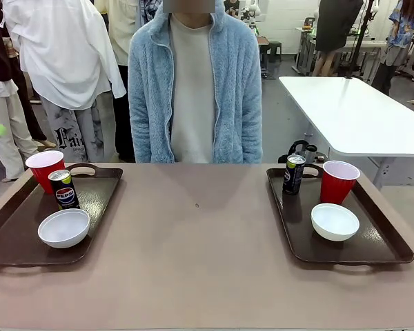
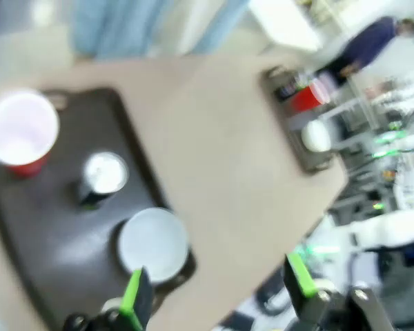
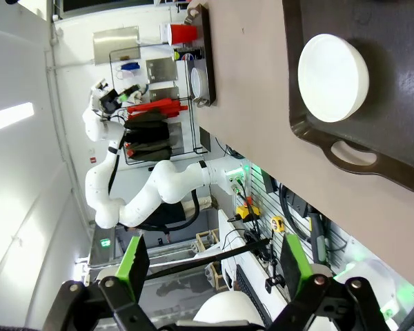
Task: Prepare tableware on both trays.
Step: Pick up a Picnic Bowl from the table and place it on a Handle tray.
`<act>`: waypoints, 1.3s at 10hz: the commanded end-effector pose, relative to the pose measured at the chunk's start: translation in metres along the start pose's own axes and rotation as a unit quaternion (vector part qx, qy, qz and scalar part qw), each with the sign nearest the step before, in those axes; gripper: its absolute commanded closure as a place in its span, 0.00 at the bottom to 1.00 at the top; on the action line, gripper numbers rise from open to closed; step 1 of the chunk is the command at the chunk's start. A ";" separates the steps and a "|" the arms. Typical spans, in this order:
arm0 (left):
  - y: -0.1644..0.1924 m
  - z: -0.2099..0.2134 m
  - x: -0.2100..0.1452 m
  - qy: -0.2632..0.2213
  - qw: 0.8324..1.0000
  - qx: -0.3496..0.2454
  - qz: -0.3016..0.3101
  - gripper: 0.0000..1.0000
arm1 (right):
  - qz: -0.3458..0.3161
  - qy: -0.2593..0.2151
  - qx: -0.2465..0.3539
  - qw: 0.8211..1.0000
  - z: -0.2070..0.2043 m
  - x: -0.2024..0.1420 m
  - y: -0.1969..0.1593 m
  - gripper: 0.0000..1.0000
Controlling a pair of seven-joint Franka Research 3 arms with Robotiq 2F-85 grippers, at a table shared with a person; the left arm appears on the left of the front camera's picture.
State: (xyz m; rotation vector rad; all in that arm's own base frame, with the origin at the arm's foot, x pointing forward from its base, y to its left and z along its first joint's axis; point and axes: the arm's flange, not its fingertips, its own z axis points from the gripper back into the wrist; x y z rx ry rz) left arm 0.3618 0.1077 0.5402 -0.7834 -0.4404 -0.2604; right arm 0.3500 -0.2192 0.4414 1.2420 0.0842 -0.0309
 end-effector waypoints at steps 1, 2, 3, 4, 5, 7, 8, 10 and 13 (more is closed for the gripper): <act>0.045 0.007 0.003 0.036 0.957 -0.278 0.072 0.00 | 0.001 0.002 -0.007 1.000 -0.001 -0.001 0.001 0.00; 0.066 0.009 -0.001 0.061 0.943 -0.307 0.113 0.00 | 0.001 0.002 -0.007 1.000 -0.001 -0.001 0.001 0.00; 0.083 0.004 -0.009 0.075 0.933 -0.322 0.143 0.00 | 0.001 0.002 -0.007 1.000 -0.001 -0.001 0.001 0.00; 0.100 0.003 -0.017 0.085 0.927 -0.319 0.176 0.00 | 0.001 0.002 -0.007 1.000 -0.001 -0.001 0.001 0.00; 0.113 -0.003 -0.029 0.094 0.922 -0.320 0.199 0.00 | 0.001 0.002 -0.007 1.000 -0.001 -0.001 0.001 0.00; 0.132 -0.016 -0.044 0.100 0.926 -0.295 0.214 0.00 | 0.001 0.002 -0.007 1.000 -0.001 -0.001 0.001 0.00; 0.135 -0.023 -0.042 0.101 0.932 -0.274 0.214 0.00 | 0.001 0.002 -0.007 1.000 -0.001 -0.001 0.001 0.00; 0.127 -0.033 -0.038 0.085 0.955 -0.197 0.205 0.00 | 0.001 0.002 -0.007 1.000 -0.001 -0.001 0.001 0.00; 0.117 -0.040 -0.035 0.090 0.964 -0.153 0.200 0.00 | 0.001 0.002 -0.007 1.000 -0.001 -0.001 0.001 0.00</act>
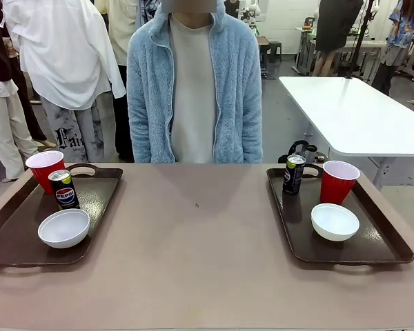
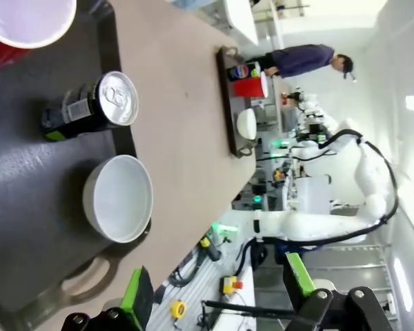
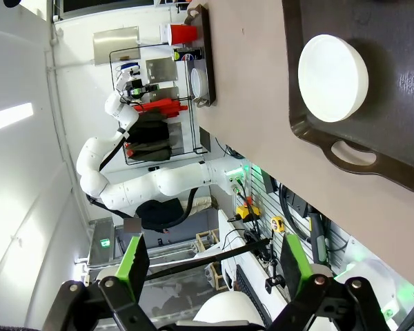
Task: Prepare tableware on both trays.
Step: Pick up a Picnic Bowl from the table and place it on a Handle tray.
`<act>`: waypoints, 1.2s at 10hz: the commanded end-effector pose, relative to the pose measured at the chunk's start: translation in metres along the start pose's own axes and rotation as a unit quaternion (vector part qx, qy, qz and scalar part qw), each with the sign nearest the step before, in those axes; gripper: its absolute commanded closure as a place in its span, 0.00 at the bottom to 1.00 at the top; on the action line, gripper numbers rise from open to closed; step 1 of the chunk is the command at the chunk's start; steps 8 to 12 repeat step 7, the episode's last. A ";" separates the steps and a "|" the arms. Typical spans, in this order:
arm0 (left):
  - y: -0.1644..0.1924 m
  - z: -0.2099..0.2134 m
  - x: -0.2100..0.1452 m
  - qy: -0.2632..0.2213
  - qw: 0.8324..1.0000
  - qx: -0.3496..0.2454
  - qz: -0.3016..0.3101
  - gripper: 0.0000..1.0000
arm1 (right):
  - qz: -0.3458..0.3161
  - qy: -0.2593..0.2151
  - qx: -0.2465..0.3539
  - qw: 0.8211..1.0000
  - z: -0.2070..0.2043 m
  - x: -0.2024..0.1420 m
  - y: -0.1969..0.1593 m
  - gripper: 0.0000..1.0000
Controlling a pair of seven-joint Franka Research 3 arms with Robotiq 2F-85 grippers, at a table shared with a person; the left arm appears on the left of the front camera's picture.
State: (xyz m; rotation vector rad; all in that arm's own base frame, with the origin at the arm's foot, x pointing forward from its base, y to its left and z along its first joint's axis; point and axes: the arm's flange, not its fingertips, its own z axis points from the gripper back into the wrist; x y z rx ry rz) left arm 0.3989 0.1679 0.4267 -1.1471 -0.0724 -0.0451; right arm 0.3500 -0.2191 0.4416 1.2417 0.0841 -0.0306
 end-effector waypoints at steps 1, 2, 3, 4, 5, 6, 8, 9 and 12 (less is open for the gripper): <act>0.006 0.004 0.001 0.002 1.000 -0.017 0.000 0.00 | 0.001 0.002 -0.007 1.000 0.000 -0.001 0.001 0.00; 0.006 0.004 0.001 0.002 1.000 -0.017 0.000 0.00 | 0.001 0.002 -0.007 1.000 0.000 -0.001 0.001 0.00; 0.006 0.004 0.001 0.002 1.000 -0.017 0.000 0.00 | 0.001 0.002 -0.007 1.000 0.000 -0.001 0.001 0.00; 0.006 0.004 0.001 0.002 1.000 -0.017 0.000 0.00 | 0.001 0.002 -0.007 1.000 0.000 -0.001 0.001 0.00; 0.006 0.004 0.001 0.002 1.000 -0.017 0.000 0.00 | 0.001 0.002 -0.007 1.000 0.000 -0.001 0.001 0.00; 0.006 0.004 0.001 0.002 1.000 -0.017 0.000 0.00 | 0.001 0.002 -0.007 1.000 0.000 -0.001 0.001 0.00; 0.006 0.004 0.001 0.002 1.000 -0.017 0.000 0.00 | 0.001 0.002 -0.007 1.000 0.000 -0.001 0.001 0.00; 0.006 0.004 0.001 0.002 1.000 -0.017 0.000 0.00 | 0.001 0.002 -0.007 1.000 0.000 -0.001 0.001 0.00; 0.006 0.004 0.001 0.002 1.000 -0.017 0.000 0.00 | 0.001 0.002 -0.007 1.000 0.000 -0.001 0.001 0.00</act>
